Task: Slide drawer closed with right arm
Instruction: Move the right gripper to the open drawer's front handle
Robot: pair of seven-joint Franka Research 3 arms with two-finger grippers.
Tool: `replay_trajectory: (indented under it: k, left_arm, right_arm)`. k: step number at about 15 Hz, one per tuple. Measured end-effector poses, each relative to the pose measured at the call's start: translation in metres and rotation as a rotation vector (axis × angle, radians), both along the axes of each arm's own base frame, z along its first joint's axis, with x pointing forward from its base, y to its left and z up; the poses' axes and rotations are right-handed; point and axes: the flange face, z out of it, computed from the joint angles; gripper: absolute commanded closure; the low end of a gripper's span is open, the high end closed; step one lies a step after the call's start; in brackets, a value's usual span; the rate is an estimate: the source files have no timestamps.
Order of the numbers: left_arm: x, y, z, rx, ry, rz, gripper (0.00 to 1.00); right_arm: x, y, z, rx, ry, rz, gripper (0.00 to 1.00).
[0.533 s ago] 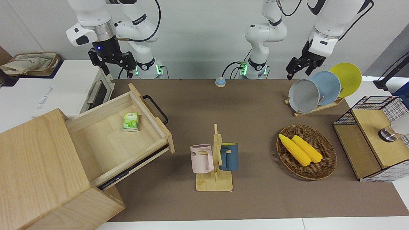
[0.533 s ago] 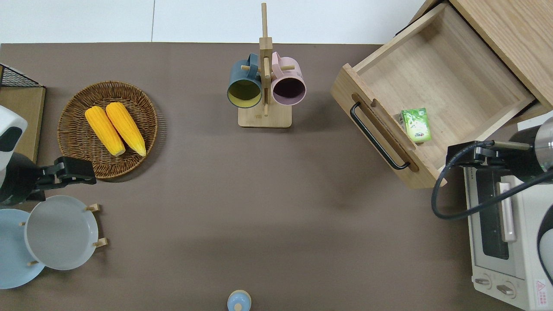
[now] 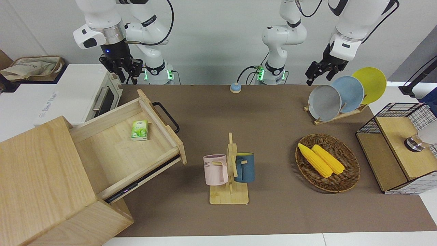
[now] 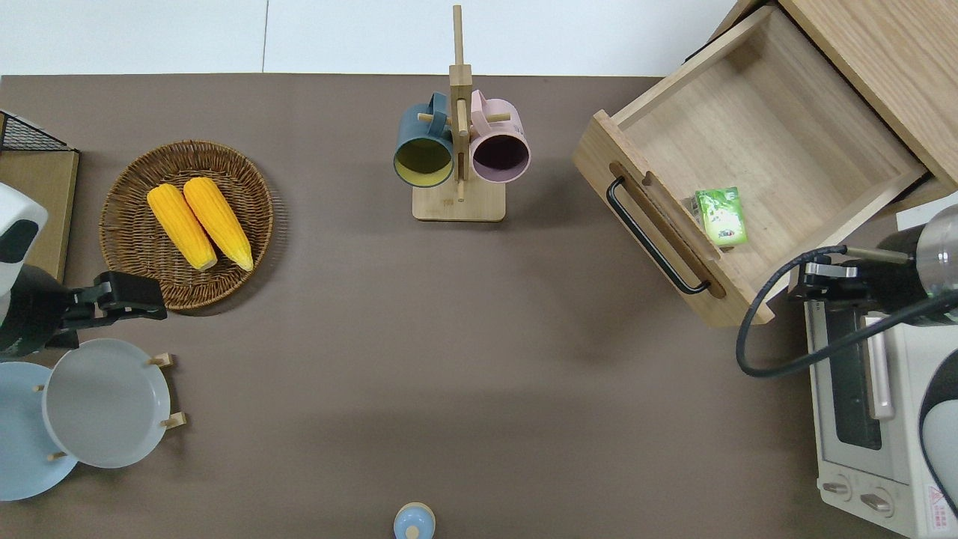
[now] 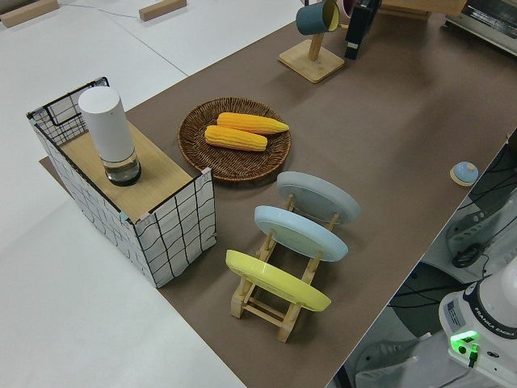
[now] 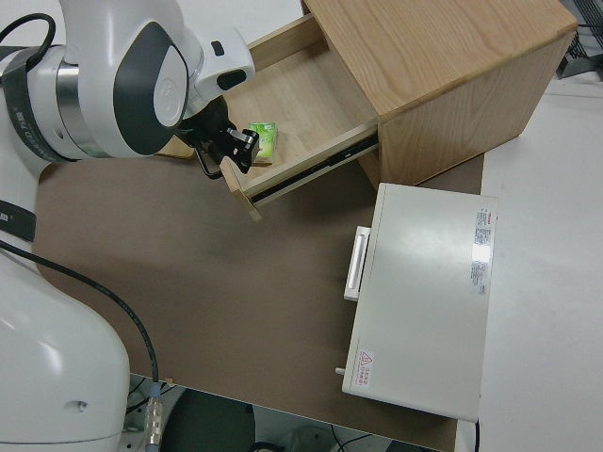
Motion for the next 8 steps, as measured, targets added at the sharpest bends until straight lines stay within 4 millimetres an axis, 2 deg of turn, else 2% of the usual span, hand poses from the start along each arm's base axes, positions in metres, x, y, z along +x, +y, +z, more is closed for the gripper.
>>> replay_trajectory:
  k: [5,8]
  left_arm:
    - [0.0,0.0,0.0,0.0,0.0,0.0,0.01]
    - [0.0,0.0,0.0,0.0,0.0,0.0,0.01]
  right_arm:
    - [-0.0023,0.0031,-0.0013,-0.002,0.017,-0.025,0.856]
    - [-0.0036,0.0099,-0.0016,0.013,0.022,-0.091,0.913]
